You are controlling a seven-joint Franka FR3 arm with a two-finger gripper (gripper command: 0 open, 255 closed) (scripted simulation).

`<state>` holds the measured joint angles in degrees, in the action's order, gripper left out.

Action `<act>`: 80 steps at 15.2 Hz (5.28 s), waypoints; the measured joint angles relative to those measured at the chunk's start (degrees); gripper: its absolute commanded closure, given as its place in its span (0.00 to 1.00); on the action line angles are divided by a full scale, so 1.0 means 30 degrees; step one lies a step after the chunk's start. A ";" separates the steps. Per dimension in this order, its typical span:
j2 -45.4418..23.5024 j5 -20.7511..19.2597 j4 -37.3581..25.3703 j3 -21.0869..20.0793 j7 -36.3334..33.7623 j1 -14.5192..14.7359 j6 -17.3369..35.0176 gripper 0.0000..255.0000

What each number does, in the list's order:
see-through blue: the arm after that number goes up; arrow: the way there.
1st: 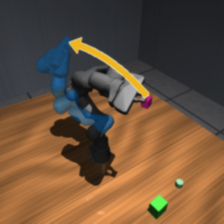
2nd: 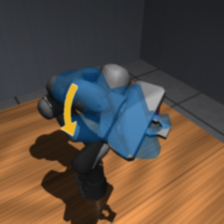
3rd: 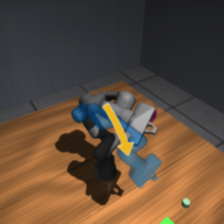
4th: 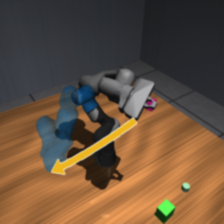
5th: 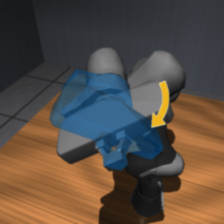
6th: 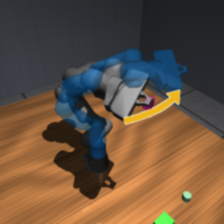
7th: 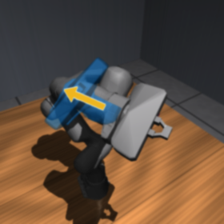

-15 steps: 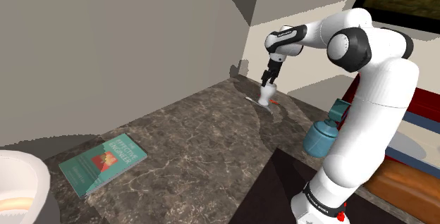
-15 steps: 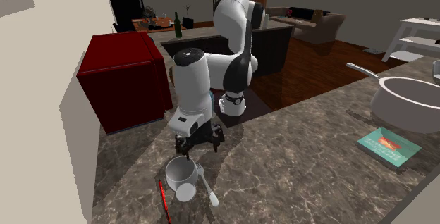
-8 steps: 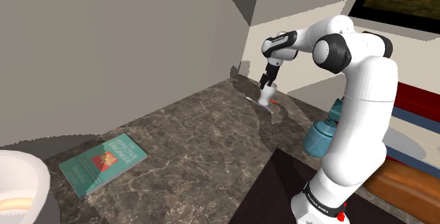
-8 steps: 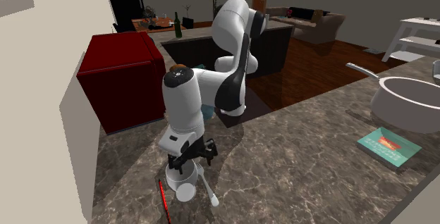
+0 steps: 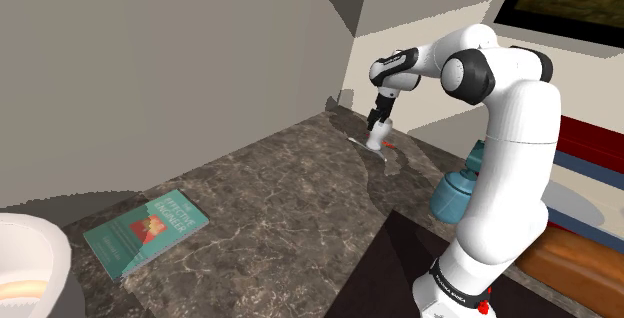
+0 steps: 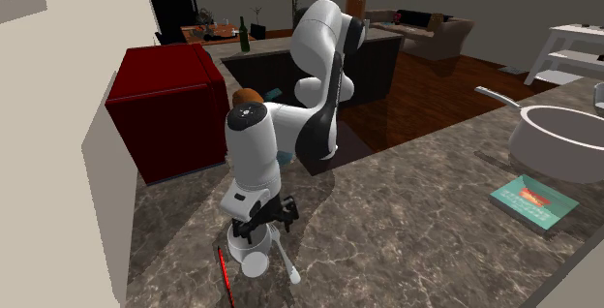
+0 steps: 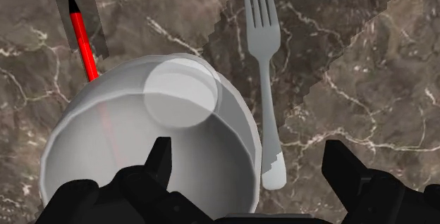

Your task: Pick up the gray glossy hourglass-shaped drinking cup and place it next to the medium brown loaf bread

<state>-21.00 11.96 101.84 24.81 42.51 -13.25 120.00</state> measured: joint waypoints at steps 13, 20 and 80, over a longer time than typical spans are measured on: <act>0.0015 0.0002 -0.0014 -0.0004 0.0000 0.0005 0.0000 1.00; 0.0557 -0.0342 -0.0807 0.0153 -0.0219 0.0044 -0.1305 1.00; 1.7730 -0.8268 0.6735 0.1060 0.0176 -0.2170 -0.9274 1.00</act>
<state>32.19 -12.85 122.05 27.99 43.04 -19.76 92.18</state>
